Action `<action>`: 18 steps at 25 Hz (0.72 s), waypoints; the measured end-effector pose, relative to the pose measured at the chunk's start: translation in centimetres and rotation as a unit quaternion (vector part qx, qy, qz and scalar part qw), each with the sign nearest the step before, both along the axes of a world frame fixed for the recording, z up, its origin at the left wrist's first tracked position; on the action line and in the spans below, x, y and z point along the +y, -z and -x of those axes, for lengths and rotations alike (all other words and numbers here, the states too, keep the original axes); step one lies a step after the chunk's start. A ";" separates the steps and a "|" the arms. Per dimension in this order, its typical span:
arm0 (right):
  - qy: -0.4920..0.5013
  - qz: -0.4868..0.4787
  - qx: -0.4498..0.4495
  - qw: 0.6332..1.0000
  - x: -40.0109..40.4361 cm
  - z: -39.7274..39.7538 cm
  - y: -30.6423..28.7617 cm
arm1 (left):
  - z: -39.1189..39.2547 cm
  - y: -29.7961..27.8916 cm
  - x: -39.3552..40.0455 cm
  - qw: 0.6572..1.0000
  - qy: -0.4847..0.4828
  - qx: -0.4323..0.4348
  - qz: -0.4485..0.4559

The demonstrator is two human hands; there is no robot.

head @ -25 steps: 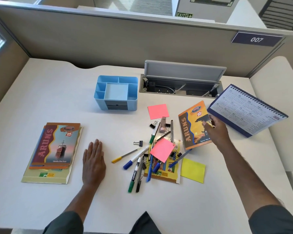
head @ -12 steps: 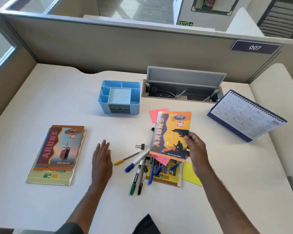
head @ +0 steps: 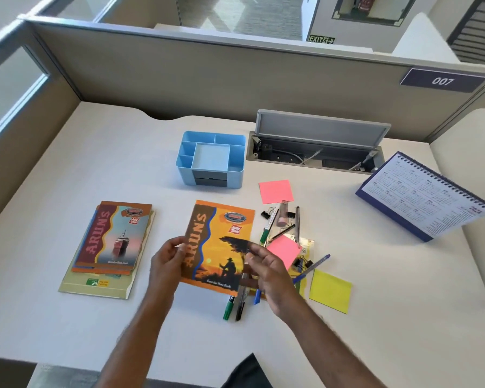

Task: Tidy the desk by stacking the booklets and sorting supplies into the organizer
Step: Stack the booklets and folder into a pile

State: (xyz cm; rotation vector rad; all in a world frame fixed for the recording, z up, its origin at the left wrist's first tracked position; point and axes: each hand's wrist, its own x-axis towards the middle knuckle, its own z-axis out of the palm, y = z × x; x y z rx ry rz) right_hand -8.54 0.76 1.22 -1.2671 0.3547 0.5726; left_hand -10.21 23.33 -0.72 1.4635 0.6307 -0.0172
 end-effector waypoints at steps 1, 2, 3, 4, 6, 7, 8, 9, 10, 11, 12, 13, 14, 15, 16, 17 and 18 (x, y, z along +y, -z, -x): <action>-0.019 -0.003 0.001 1.000 0.4 0.1 0.2 | 0.3 0.6 1.9 1.000 -0.024 -0.004 -0.008; -0.036 -0.008 0.003 0.999 0.7 0.3 0.4 | 0.6 1.1 4.1 0.998 -0.049 -0.005 -0.029; -0.046 -0.009 0.006 0.999 0.7 0.5 0.7 | 0.8 1.8 6.5 0.996 -0.075 0.000 -0.058; -0.051 -0.007 0.011 0.999 0.7 0.6 1.0 | 0.9 2.4 9.0 0.990 -0.101 0.008 -0.094; -0.051 0.004 0.022 0.998 0.1 1.0 1.5 | 1.0 3.1 13.3 0.975 -0.154 0.036 -0.155; -0.047 0.009 0.029 0.998 -0.5 1.3 1.7 | 0.8 3.0 14.9 0.966 -0.171 0.054 -0.184; -0.043 0.013 0.034 0.998 -1.0 1.5 1.9 | 0.6 3.1 16.4 0.958 -0.180 0.070 -0.210; -0.041 0.017 0.038 0.998 -1.5 1.7 2.1 | 0.4 3.2 17.7 0.952 -0.180 0.085 -0.232; -0.039 0.021 0.042 0.998 -2.0 1.9 2.2 | 0.1 3.6 19.0 0.948 -0.177 0.097 -0.246; -0.035 0.026 0.046 0.998 -2.4 2.1 2.4 | -0.2 3.8 19.8 0.946 -0.174 0.104 -0.253; -0.031 0.027 0.049 0.998 -2.8 2.2 2.4 | -0.6 4.0 20.4 0.945 -0.172 0.108 -0.258; -0.026 0.029 0.052 0.998 -3.1 2.3 2.6 | -0.9 4.0 20.8 0.943 -0.169 0.112 -0.263; -0.022 0.031 0.054 0.998 -3.3 2.4 2.7 | -1.2 4.1 20.9 0.941 -0.163 0.117 -0.274; -0.019 0.031 0.055 0.998 -3.5 2.5 2.7 | -1.4 4.1 20.8 0.937 -0.150 0.124 -0.291; -0.015 0.030 0.056 0.998 -3.6 2.6 2.8 | -1.6 4.1 20.6 0.930 -0.133 0.131 -0.315; -0.014 0.029 0.057 0.998 -3.8 2.6 2.8 | -1.6 4.1 20.3 0.922 -0.118 0.135 -0.344; -0.014 0.028 0.056 0.998 -3.9 2.7 2.7 | -1.5 4.2 20.1 0.913 -0.103 0.134 -0.372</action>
